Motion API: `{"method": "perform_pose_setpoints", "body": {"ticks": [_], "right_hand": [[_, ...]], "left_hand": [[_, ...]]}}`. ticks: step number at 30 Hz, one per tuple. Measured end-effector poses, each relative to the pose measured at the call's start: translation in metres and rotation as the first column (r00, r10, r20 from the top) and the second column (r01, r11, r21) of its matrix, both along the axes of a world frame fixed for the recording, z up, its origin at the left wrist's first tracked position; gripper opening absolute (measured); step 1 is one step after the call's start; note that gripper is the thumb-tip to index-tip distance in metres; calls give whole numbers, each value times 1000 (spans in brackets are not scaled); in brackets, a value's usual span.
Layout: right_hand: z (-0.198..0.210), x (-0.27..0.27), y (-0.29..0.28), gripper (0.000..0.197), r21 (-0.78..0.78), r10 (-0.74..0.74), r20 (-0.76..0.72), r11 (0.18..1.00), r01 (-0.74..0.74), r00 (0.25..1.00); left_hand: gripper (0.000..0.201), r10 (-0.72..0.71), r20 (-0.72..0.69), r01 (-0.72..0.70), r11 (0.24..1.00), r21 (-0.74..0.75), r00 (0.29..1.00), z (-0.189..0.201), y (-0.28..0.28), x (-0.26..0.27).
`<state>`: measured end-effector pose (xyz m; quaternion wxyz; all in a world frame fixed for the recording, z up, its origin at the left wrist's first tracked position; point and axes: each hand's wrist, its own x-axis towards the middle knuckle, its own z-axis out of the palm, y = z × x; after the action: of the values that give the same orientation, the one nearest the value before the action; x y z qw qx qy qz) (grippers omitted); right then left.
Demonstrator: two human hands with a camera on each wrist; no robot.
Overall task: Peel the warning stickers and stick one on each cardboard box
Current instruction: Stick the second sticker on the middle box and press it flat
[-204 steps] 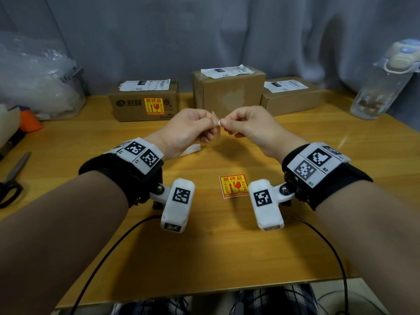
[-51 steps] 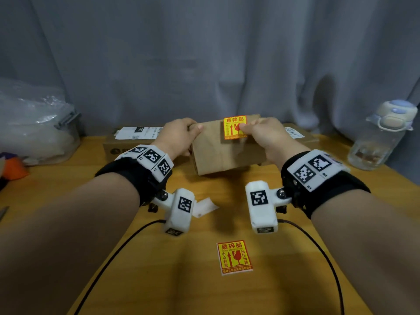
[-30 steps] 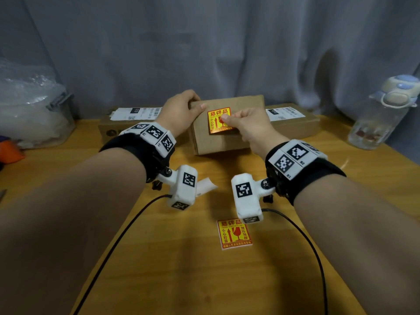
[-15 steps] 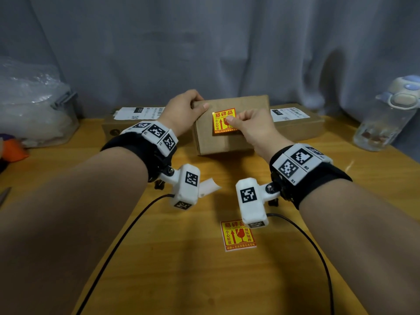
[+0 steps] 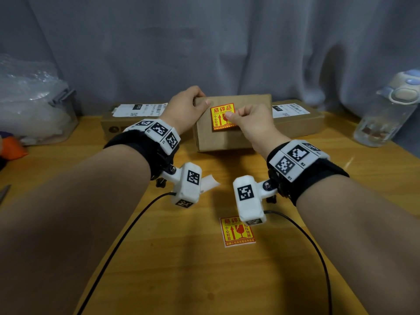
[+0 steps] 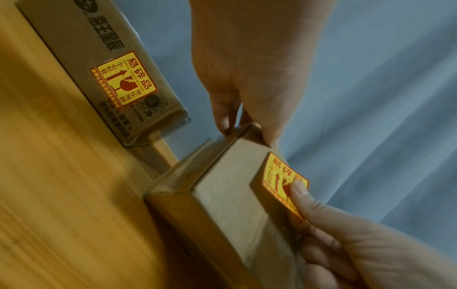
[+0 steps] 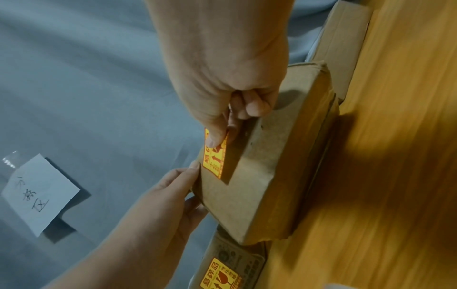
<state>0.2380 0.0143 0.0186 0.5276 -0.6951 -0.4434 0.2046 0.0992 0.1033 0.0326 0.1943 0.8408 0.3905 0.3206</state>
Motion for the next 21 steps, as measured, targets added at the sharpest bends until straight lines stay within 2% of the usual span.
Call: {"method": "perform_pose_setpoints", "body": {"ticks": [6, 10, 18, 21], "right_hand": [[-3, 0, 6, 21, -5, -34, 7, 999, 34, 999], [-4, 0, 7, 24, 3, -44, 10, 999, 44, 999], [-5, 2, 10, 24, -6, -60, 49, 998, 60, 997], [-6, 2, 10, 35, -8, -75, 69, 997, 76, 995]], "left_hand": [[36, -14, -5, 14, 999, 31, 1000, -3, 0, 0], [43, -10, -24, 11, 999, 43, 1000, -4, 0, 1], [42, 10, -6, -10, 998, 69, 1000, -6, 0, 4], [40, 12, -11, -11, 998, 63, 1000, -6, 1, 5]]}}
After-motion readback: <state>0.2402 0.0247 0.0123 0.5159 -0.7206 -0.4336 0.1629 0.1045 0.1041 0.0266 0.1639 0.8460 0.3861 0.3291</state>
